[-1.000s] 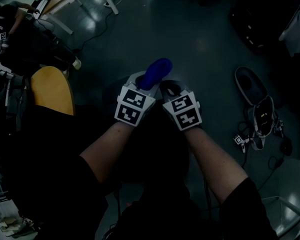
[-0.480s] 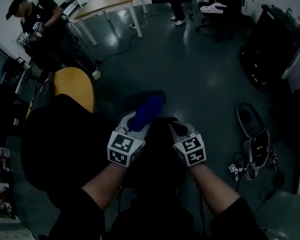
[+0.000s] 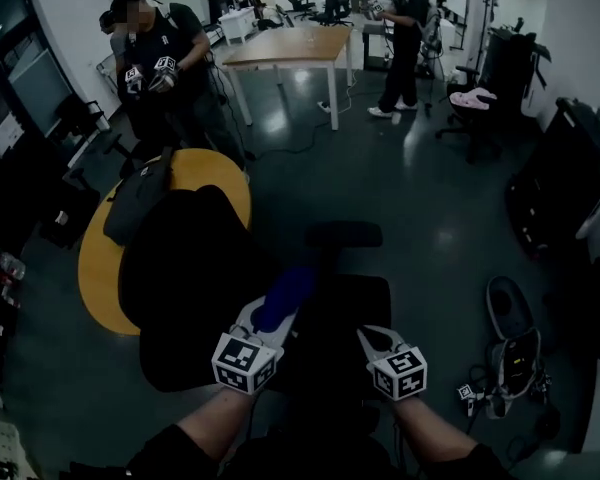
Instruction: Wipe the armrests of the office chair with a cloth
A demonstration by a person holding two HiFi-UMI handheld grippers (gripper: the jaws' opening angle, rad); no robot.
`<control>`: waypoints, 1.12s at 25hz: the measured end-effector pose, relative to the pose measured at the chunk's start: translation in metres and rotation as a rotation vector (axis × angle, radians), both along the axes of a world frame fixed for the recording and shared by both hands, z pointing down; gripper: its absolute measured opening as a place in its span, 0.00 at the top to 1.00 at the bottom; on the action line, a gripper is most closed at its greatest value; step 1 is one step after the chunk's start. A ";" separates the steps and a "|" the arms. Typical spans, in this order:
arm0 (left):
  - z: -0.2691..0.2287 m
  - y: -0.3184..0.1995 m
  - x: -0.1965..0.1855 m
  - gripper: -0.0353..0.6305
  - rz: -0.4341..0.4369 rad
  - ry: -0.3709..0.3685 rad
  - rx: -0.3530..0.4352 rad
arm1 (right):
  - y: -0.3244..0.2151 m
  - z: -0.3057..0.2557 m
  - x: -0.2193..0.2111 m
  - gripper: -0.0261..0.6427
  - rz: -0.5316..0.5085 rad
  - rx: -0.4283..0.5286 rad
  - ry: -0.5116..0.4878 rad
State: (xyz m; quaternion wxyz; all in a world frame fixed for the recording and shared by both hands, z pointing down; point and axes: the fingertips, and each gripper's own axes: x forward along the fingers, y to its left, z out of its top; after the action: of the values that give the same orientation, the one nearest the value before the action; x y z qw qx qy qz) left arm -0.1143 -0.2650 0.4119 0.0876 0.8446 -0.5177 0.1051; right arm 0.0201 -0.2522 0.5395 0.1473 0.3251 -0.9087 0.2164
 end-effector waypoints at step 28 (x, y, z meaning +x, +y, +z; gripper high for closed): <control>-0.008 0.305 -0.113 0.77 0.235 0.189 0.025 | 0.286 -0.091 -0.131 0.96 0.154 0.115 0.055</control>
State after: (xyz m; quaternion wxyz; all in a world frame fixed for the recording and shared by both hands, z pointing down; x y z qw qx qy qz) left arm -0.2277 0.0400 0.4043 0.1123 0.9065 -0.4060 0.0281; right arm -0.1110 0.0333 0.4484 0.1364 0.4079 -0.8875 0.1653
